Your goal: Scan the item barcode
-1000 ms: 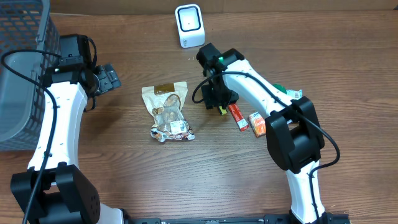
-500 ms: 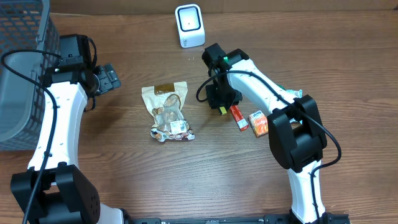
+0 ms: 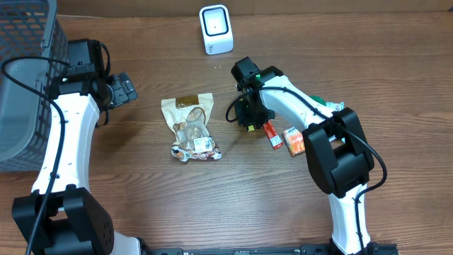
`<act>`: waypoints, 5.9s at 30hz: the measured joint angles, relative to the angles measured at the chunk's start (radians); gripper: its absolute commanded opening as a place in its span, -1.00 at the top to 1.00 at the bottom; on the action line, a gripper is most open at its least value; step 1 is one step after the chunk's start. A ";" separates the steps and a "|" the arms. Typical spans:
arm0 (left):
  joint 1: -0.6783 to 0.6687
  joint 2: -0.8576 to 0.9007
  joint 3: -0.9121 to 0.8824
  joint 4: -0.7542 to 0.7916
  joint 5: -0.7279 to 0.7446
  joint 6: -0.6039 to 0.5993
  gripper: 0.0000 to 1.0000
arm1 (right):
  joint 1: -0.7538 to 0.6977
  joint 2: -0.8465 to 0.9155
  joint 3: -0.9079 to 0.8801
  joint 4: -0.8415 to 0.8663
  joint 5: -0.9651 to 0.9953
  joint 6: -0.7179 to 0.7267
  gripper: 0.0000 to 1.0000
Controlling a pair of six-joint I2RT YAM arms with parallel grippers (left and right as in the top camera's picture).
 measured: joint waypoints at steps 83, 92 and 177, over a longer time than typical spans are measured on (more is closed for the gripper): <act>0.000 0.000 0.000 0.000 0.000 0.000 -1.00 | -0.065 0.198 0.547 0.246 0.037 -0.131 0.92; 0.000 0.000 0.000 0.000 0.000 0.000 -1.00 | -0.067 -0.048 0.557 -0.266 0.033 -0.132 0.90; 0.000 0.000 0.000 0.000 0.001 0.000 -1.00 | 0.174 0.132 0.352 -0.450 -0.004 0.217 -1.00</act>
